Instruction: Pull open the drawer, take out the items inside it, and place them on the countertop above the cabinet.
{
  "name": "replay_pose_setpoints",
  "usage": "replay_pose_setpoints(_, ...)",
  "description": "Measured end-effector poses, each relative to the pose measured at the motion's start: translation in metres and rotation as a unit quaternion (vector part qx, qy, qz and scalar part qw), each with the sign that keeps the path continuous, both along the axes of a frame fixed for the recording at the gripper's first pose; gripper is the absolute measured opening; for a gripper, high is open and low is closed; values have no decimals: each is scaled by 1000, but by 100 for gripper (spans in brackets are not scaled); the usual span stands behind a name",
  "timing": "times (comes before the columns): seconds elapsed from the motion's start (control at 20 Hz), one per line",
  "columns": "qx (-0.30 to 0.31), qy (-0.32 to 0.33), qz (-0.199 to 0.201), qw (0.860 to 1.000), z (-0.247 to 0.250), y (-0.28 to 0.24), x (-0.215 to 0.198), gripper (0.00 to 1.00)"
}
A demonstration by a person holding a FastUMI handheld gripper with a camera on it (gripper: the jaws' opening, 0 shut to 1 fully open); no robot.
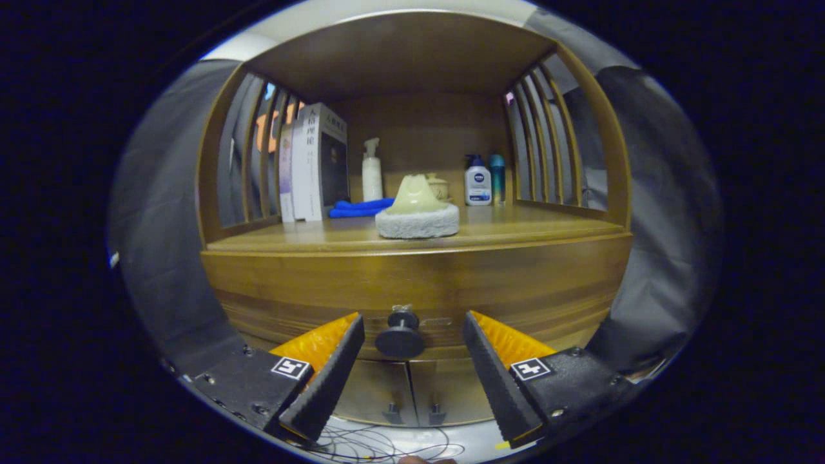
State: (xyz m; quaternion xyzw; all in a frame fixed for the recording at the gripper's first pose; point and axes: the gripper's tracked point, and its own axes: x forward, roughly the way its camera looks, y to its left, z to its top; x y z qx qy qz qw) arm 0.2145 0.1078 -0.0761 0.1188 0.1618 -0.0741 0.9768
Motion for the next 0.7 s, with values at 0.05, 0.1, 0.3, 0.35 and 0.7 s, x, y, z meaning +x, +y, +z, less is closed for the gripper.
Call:
replay_pose_setpoints(0.05,3,-4,5,1000,7,-2,-15,98)
replay_pose_setpoints(0.1,1,-6,12,1000,13,-4,-32,98)
replay_pose_setpoints(0.3,-41,-27,40,998,44,-28,-98,98)
replay_pose_setpoints(0.35,-51,-31,42,997,48,-33,-115,98)
replay_pose_setpoints(0.7,-130,-73,43,988,56,-59,-216,98)
